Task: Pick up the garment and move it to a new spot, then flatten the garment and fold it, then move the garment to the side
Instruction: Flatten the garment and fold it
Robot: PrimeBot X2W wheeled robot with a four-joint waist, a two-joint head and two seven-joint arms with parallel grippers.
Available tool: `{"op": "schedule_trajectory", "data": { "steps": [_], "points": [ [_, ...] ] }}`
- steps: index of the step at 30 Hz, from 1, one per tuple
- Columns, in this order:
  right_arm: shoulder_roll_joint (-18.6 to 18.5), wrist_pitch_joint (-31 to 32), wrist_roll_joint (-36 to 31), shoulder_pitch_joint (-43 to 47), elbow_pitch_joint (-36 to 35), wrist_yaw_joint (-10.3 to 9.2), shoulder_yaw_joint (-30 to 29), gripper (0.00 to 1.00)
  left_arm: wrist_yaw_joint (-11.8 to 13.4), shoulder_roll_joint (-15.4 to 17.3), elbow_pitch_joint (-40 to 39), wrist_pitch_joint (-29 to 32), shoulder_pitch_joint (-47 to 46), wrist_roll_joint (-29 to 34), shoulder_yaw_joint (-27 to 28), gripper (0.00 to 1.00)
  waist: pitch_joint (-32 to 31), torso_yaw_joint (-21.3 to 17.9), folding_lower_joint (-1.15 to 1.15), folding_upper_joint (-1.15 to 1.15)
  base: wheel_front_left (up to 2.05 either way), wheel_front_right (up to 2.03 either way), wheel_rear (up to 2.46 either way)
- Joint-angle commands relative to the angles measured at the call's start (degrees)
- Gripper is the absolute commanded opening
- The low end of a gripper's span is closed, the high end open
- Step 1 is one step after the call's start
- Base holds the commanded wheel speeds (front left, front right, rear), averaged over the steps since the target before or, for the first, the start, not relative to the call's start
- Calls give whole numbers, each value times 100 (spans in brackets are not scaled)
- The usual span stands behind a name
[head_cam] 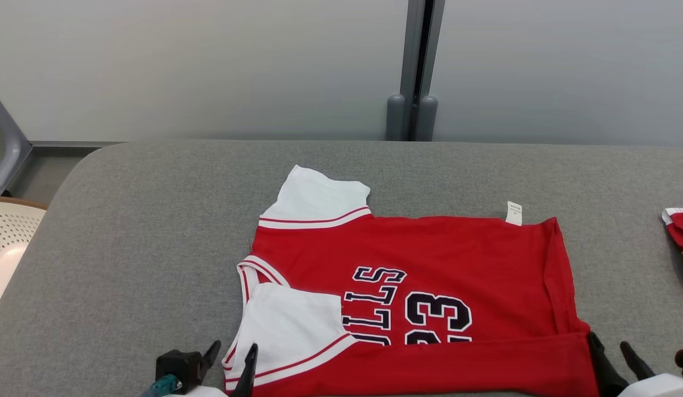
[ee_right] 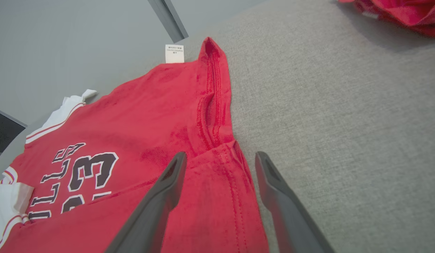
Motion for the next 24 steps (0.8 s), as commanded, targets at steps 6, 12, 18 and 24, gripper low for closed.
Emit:
{"op": "schedule_trajectory", "data": {
  "steps": [6, 12, 18, 24],
  "points": [
    [30, -858, -621, -339, -624, -1, -90, 100, 100, -81, -552, -1035, -409, -290, 359, 100, 274, -102, 0, 0, 0, 0, 0],
    [-38, -1731, -1084, -821, -734, 0, 227, 100, -149, -196, -818, -1303, -911, -672, 507, 100, 709, -227, 0, 0, 0, 0, 0],
    [77, -1900, -1323, -1463, -509, -1, 505, 100, -121, -210, -504, -1311, -1520, -508, 595, 100, 1201, -518, 0, 0, 0, 0, 0],
    [148, -1953, -1401, -2074, -410, -1, 670, 100, -75, 139, 102, -1044, -2517, -226, 527, 100, 1743, -847, 0, 0, 0, 0, 0]
  ]
}}
